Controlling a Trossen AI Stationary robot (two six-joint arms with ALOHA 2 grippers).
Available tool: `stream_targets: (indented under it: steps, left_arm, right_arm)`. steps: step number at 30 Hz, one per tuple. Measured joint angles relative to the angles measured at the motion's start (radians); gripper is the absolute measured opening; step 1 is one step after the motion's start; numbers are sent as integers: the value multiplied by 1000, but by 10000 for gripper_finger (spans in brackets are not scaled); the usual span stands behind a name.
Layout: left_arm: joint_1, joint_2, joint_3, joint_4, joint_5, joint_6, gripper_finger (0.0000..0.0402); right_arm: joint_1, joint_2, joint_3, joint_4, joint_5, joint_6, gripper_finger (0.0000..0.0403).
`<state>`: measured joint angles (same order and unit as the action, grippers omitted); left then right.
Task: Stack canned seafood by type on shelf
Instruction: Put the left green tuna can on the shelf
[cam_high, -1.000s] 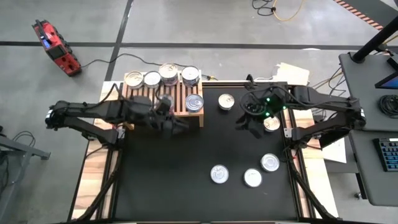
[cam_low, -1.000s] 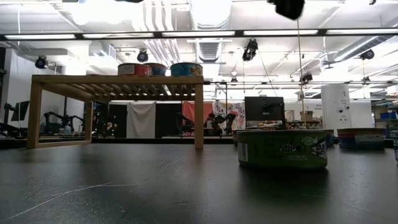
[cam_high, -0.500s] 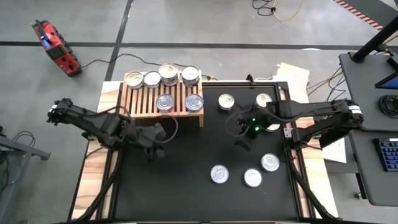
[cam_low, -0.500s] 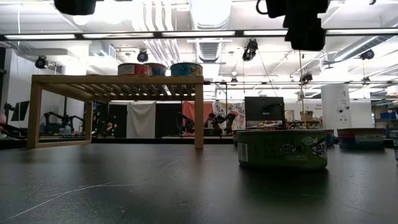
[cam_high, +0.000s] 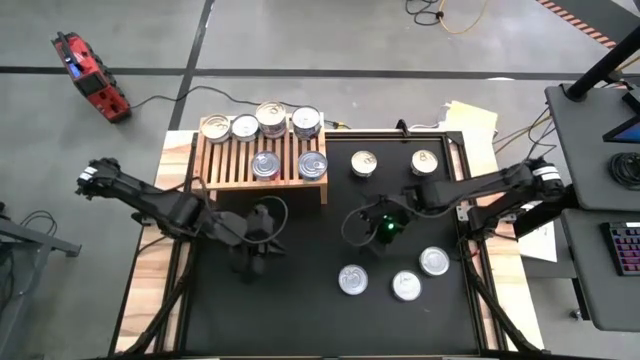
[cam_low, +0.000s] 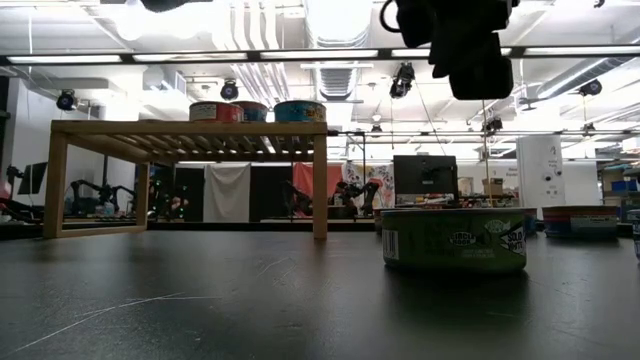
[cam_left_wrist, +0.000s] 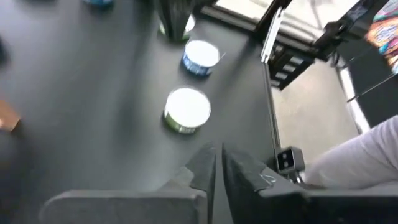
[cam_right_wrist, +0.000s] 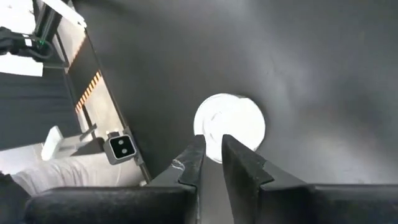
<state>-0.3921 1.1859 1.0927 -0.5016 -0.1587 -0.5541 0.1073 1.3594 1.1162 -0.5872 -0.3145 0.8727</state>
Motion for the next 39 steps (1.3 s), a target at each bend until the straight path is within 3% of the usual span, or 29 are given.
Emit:
stream_targets:
  steps: [5,12,20,31,39]
  left_arm:
    - [3,-6,-197,336,10,-2,1]
    - [3,-5,-413,664,-5,-176,0]
    - [3,-3,-474,701,-85,-219,0]
    - [4,64,-472,696,-108,-289,0]
    - [2,159,-446,698,-111,-326,0]
  right_arm:
    - [44,65,34,-3,-3,67,27]
    - [131,139,27,-6,-10,106,10]
    - [170,273,26,80,159,-72,9]
    - [167,404,30,125,186,-59,9]
    - [106,412,27,214,287,-123,9]
